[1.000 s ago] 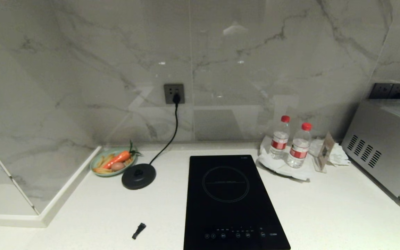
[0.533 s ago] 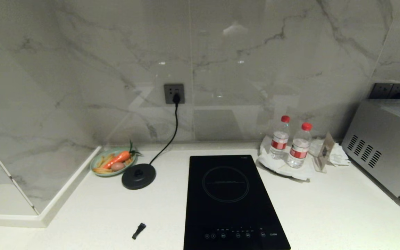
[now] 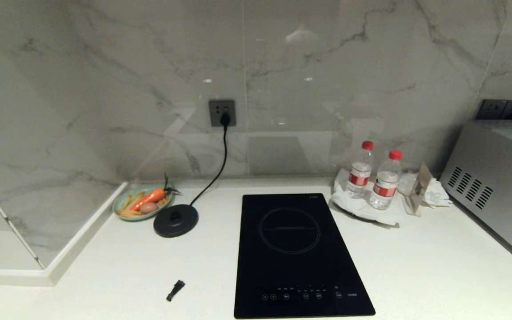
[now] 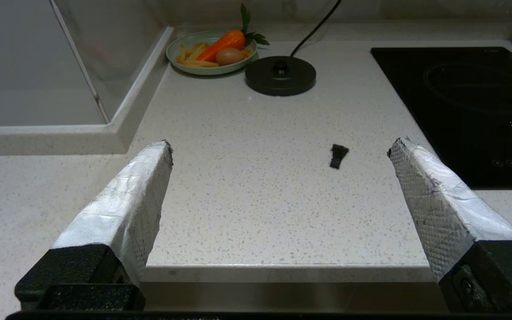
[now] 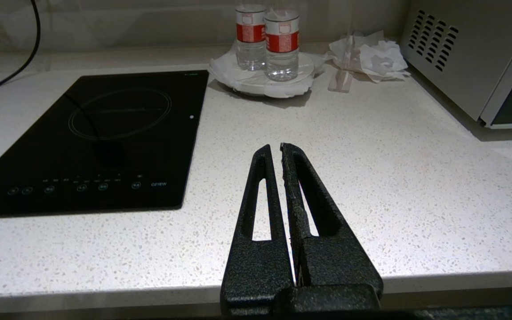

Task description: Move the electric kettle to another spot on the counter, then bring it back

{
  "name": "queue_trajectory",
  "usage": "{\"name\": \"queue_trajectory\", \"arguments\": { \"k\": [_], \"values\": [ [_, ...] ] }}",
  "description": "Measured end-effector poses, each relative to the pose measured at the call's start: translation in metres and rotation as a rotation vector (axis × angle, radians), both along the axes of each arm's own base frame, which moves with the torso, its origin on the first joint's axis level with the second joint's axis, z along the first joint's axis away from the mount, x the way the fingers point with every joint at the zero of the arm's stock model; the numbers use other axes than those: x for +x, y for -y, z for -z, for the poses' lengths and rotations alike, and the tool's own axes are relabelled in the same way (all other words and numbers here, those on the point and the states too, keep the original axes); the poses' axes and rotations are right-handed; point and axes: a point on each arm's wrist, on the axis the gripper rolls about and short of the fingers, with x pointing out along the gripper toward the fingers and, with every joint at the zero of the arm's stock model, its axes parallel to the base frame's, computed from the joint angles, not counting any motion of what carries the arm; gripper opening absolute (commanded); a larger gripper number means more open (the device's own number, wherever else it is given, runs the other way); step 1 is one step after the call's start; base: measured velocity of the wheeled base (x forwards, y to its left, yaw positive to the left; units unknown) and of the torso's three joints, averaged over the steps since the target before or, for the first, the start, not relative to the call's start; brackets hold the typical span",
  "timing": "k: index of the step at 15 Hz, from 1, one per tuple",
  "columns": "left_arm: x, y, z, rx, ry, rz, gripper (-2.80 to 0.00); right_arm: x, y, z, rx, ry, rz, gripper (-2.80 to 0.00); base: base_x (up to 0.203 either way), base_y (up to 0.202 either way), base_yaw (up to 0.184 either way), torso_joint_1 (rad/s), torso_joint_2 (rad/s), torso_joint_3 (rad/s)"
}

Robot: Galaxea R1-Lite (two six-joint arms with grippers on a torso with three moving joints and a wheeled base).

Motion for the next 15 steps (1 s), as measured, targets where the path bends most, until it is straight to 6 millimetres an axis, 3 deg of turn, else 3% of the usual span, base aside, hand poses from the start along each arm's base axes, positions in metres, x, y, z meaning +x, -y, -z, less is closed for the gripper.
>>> {"name": "queue_trajectory", "arguments": {
  "k": [15],
  "values": [
    [0.0000,0.0000,-0.0001,-0.008,0.001,-0.001,0.00,0.0000,0.0000,-0.0001,0.000,0.001,0.000,-2.80,0.000,0.000,0.000,-0.131,0.34,0.209]
  ]
}}
